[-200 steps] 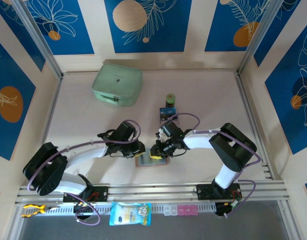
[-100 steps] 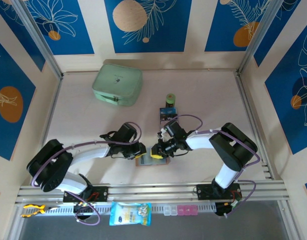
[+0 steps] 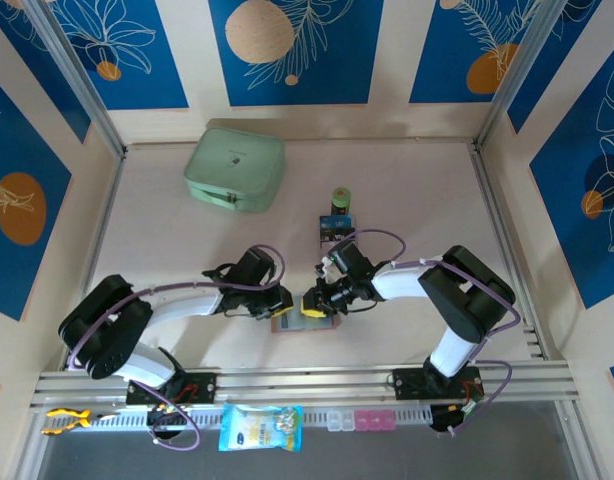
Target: Take the credit cards out of the card holder
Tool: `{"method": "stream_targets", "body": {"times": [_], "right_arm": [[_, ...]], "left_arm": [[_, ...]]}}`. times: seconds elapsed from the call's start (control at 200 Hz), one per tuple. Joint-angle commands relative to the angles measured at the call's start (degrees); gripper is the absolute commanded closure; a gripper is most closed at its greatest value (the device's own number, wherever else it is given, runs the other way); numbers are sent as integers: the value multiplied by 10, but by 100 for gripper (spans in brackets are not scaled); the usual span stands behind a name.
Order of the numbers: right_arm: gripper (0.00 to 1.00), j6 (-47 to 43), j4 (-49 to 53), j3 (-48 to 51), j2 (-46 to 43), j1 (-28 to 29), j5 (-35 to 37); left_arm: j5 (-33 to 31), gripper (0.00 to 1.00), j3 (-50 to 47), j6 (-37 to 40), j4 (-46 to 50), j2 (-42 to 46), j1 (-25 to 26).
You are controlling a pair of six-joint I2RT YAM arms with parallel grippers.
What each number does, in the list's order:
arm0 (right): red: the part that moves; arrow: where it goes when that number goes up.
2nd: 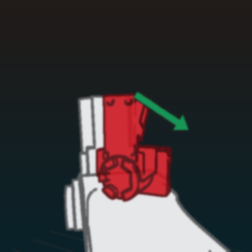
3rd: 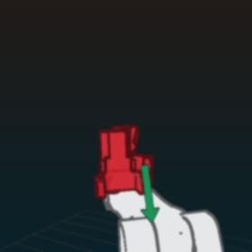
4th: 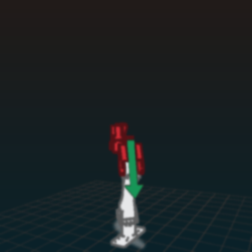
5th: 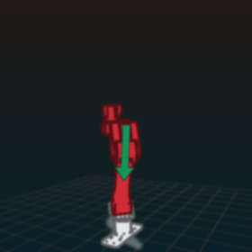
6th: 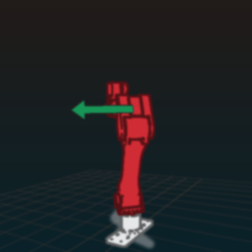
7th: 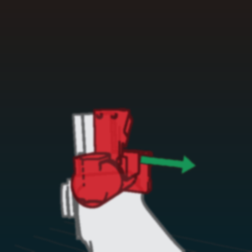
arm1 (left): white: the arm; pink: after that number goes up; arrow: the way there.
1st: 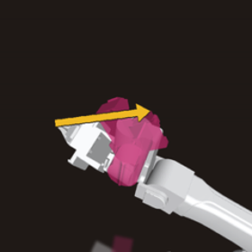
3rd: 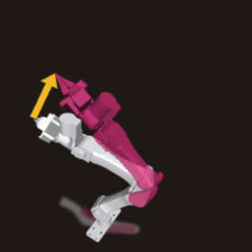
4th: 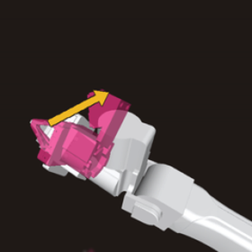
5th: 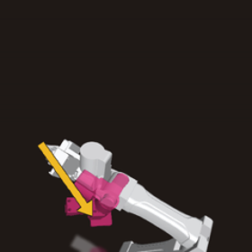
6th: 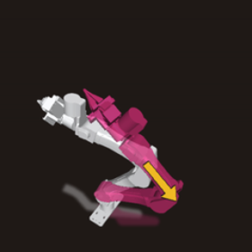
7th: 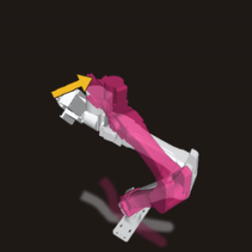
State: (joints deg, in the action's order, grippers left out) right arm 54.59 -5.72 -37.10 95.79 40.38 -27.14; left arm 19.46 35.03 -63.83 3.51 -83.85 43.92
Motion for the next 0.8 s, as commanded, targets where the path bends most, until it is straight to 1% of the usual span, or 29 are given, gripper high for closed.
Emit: {"method": "stream_targets", "body": {"times": [0.0,0.09,0.17,0.345,0.555,0.685,0.795], "right_arm": [[81,7,31,-4,-24,5,2],[81,2,58,-16,-46,6,14],[80,-9,102,-31,-71,5,38],[79,-28,178,-41,-136,-4,80],[79,-35,211,-28,-195,-32,95],[79,-36,221,-19,-225,-50,94],[79,-42,238,-15,-248,-60,97]], "left_arm": [[15,80,0,-5,-13,1,4],[9,78,10,4,9,13,4],[6,77,18,9,22,22,4],[15,78,36,11,27,23,5],[23,79,70,20,34,4,13],[31,79,85,17,14,-22,22],[40,74,107,15,-3,-51,29]]}}
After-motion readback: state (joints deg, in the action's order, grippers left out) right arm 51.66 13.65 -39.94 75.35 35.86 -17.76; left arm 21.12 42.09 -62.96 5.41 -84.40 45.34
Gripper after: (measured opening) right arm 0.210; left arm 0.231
